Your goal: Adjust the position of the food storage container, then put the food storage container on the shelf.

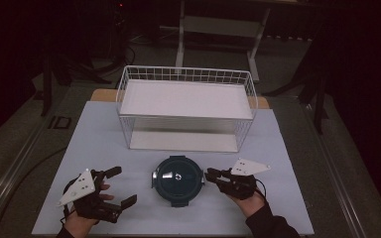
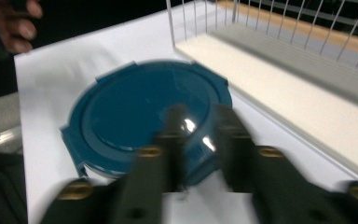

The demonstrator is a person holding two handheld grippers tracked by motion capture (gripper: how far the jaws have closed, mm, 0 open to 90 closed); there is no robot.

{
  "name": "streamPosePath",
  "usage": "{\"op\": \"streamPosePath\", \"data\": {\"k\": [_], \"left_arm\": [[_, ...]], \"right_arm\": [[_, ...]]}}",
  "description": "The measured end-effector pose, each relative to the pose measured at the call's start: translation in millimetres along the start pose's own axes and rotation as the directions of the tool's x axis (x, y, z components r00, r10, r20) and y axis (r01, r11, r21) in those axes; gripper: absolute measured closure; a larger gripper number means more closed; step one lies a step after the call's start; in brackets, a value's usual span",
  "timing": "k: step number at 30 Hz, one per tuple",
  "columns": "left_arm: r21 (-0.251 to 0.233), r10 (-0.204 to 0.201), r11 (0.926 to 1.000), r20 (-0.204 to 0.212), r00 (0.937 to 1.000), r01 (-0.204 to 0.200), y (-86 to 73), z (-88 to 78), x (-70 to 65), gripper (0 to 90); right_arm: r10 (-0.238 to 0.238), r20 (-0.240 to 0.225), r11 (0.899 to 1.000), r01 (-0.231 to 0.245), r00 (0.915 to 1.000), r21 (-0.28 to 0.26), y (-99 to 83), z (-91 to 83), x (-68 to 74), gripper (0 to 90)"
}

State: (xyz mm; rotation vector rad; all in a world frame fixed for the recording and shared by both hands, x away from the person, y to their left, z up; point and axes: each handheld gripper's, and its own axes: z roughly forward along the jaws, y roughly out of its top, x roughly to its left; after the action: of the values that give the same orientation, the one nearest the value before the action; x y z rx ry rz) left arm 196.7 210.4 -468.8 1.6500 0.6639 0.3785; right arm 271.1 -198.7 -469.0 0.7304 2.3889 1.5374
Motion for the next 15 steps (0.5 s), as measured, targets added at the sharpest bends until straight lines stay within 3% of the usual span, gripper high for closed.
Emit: {"op": "streamPosePath", "data": {"k": [3,6,7,8,9,12,15], "left_arm": [[0.006,-0.007,1.0,-0.01,0.9999,0.007,6.5,2.8,-2.0,0.2],[0.015,0.016,0.9998,-0.015,0.9998,-0.016,18.1,5.5,-3.3,0.1],[0.017,0.015,0.9998,-0.014,0.9998,-0.014,22.1,6.9,-3.2,0.1],[0.023,0.017,0.9996,-0.017,0.9997,-0.017,25.8,8.6,-2.8,0.2],[0.023,0.02,0.9995,-0.018,0.9996,-0.02,29.0,10.4,-2.9,0.1],[0.034,0.018,0.9993,-0.014,0.9997,-0.017,36.3,15.2,-2.7,0.1],[0.05,-0.003,0.9988,-0.011,0.9999,0.004,41.6,19.0,-1.8,0.2]], "right_arm": [[-0.008,-0.006,0.999,0.008,1.0,-0.033,3.5,-2.8,4.1,42.5],[0.004,-0.019,0.997,-0.006,0.9998,-0.081,7.1,-6.5,5.2,24.8],[0.0,-0.037,0.996,-0.004,0.9993,-0.085,8.1,-7.2,4.7,15.1],[-0.014,-0.028,0.997,0.011,0.9995,-0.081,9.7,-7.2,5.3,10.5],[-0.031,0.006,0.996,0.032,0.9995,-0.086,10.5,-7.9,6.5,11.4],[-0.04,0.0,0.994,0.04,0.9992,-0.105,12.8,-11.2,7.0,11.0],[-0.052,0.046,0.991,0.057,0.9976,-0.123,15.9,-14.2,9.5,11.1]]}}
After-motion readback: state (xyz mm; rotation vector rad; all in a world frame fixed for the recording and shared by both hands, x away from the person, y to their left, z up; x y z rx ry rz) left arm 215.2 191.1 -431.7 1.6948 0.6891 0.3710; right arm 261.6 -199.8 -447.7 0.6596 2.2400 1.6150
